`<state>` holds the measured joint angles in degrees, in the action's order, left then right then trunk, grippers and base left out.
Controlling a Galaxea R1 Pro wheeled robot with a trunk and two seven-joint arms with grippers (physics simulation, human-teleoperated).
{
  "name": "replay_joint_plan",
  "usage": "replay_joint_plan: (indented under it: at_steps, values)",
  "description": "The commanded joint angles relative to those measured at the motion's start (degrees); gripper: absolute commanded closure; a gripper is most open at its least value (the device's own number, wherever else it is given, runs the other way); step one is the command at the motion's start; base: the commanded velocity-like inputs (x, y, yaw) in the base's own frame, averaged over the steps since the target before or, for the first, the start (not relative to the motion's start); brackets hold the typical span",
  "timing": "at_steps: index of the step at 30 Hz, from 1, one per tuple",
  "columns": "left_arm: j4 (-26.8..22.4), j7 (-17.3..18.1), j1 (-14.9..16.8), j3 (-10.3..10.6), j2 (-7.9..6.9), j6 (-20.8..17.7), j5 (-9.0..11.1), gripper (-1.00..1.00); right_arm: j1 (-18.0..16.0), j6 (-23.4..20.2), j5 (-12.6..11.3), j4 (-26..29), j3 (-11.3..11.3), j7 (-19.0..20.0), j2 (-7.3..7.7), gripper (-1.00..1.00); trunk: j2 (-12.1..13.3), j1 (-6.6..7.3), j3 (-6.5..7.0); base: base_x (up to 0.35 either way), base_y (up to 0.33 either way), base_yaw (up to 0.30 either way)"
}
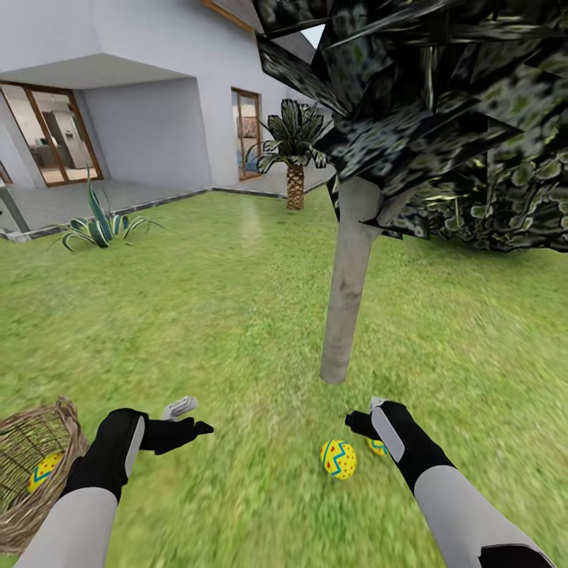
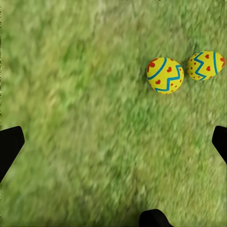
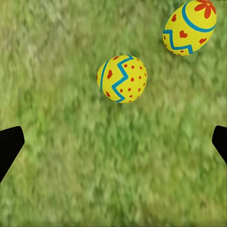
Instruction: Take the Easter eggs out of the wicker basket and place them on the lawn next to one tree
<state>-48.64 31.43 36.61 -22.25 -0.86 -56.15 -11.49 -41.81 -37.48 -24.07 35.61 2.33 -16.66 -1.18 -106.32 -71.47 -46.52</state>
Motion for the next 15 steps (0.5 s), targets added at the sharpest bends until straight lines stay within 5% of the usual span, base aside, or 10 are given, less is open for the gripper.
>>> replay_joint_plan:
  at_steps: [1,15]
  values:
    - [0.0,0.6,0.0,-0.2,0.01,-0.1,-0.6,-1.00,0.0,-0.1,-0.6,0.1,0.2,-0.6,0.00,-1.00,0.4,0.23,0.13,0.000,0.000,0.000]
    - [0.0,0.6,0.0,-0.2,0.07,-0.1,-0.6,-1.00,0.0,-0.2,-1.1,0.2,0.3,-0.1,0.03,-1.00,6.0,3.31,2.64,0.000,0.000,0.000]
